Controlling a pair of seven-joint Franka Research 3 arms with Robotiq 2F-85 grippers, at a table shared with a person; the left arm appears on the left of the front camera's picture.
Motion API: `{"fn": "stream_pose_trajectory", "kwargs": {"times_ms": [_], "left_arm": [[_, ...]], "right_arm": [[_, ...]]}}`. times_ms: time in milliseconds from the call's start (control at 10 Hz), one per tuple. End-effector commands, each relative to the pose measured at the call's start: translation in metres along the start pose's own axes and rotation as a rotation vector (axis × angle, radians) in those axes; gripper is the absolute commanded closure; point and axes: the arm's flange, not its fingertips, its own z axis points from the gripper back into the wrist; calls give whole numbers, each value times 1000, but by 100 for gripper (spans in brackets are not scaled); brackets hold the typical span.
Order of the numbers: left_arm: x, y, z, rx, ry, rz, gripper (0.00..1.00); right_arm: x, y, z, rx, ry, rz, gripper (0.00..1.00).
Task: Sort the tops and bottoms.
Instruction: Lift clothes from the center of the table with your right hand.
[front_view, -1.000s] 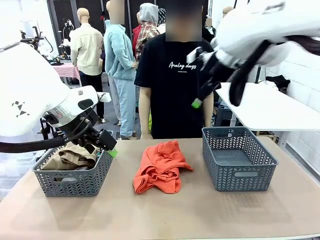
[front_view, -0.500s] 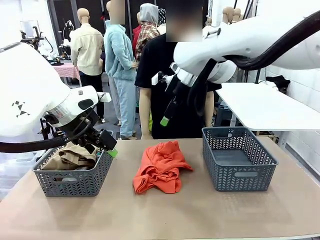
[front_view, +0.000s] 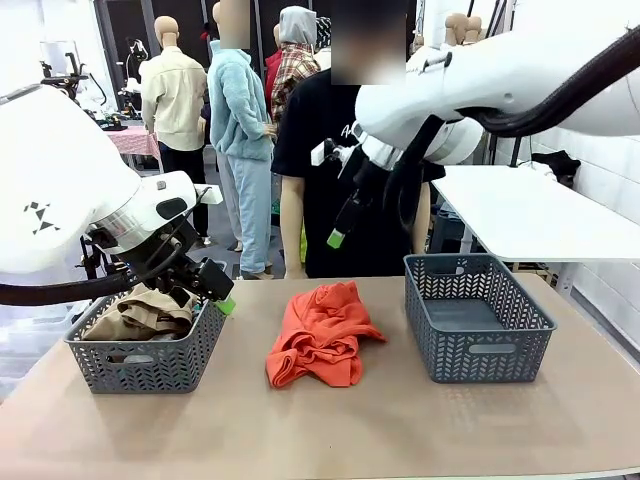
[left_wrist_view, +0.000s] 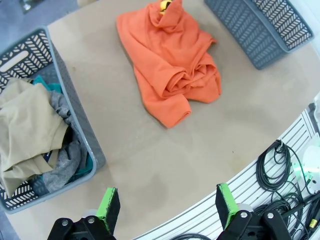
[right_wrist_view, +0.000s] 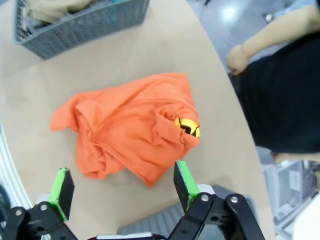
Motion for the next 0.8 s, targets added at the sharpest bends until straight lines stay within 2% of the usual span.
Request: {"fn": "stream_pose_trajectory", "kwargs": {"times_ms": [0, 700], "left_arm": [[-1, 0, 0, -7, 3, 0, 0], [-1, 0, 0, -7, 3, 0, 0]], "right_arm": [[-12, 11, -40, -105, 20, -89, 0], [2, 11, -137, -113, 129, -95, 0]]}}
